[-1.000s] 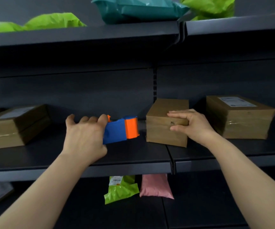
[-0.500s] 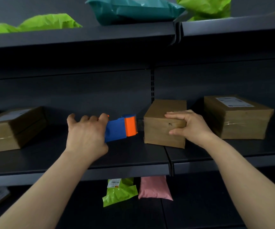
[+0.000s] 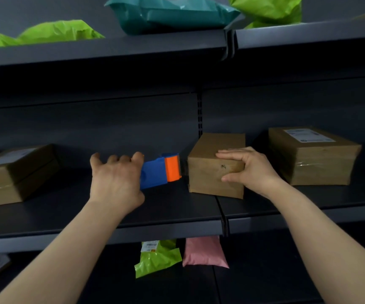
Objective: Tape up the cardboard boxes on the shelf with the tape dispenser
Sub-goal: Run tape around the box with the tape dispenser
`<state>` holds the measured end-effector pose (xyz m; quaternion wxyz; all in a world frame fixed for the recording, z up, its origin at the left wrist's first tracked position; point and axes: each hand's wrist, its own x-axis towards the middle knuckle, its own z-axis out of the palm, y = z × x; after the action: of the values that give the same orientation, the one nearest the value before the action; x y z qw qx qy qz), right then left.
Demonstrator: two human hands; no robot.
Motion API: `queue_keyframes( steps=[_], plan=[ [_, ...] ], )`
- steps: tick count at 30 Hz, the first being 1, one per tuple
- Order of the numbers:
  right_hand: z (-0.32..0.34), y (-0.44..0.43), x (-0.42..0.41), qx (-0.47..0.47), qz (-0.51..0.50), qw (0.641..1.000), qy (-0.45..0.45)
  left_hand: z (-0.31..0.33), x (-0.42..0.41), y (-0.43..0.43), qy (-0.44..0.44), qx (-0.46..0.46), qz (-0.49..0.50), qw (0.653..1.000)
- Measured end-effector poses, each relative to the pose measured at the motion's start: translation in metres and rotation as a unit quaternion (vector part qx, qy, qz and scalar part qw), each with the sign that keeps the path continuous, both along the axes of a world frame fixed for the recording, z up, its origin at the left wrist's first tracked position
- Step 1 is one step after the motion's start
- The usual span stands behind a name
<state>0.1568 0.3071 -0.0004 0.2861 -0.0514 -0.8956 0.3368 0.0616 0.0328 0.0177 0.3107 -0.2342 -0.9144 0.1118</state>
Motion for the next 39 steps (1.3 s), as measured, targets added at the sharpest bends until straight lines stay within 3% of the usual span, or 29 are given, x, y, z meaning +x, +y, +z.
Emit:
queue_keyframes(
  steps=[25, 32, 39],
  plan=[
    [-0.002, 0.003, 0.0, 0.014, 0.002, 1.0, 0.008, 0.008, -0.001, 0.02, -0.057, 0.0, 0.041, 0.998],
    [-0.005, 0.003, -0.007, 0.004, -0.015, 0.999, 0.034, -0.003, 0.007, -0.012, 0.084, 0.045, -0.042, 0.995],
    [-0.01, 0.0, -0.012, -0.022, -0.034, 0.997, 0.062, -0.003, 0.015, -0.012, 0.042, 0.007, 0.01, 0.999]
  ],
)
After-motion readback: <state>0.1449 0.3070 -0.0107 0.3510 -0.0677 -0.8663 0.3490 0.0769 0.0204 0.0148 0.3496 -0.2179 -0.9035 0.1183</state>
